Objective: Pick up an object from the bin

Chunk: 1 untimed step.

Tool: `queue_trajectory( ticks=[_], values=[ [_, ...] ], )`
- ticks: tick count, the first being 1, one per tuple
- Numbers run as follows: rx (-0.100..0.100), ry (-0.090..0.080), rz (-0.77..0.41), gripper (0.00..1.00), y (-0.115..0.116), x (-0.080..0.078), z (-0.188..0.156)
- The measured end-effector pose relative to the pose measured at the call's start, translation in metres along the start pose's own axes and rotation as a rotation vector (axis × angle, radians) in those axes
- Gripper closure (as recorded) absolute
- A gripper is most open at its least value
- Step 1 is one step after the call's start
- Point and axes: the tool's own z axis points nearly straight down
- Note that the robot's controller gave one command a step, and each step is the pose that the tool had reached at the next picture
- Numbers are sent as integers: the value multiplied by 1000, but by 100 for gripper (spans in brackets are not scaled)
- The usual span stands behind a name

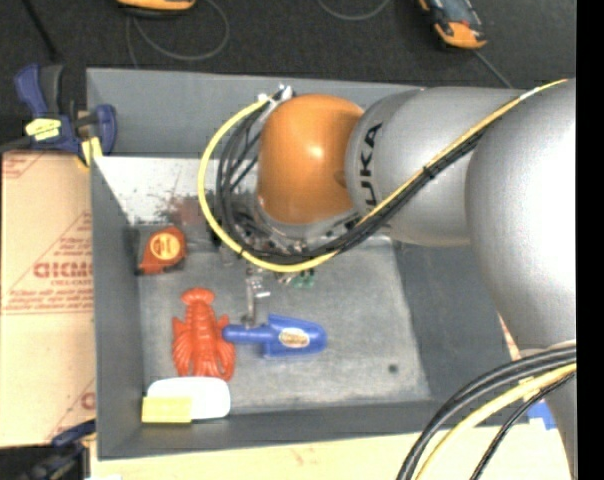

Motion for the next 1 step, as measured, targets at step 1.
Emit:
queue_trajectory(
  ticks=[1],
  values=[
    [0,1,46,0,-40,9,29]
  ],
)
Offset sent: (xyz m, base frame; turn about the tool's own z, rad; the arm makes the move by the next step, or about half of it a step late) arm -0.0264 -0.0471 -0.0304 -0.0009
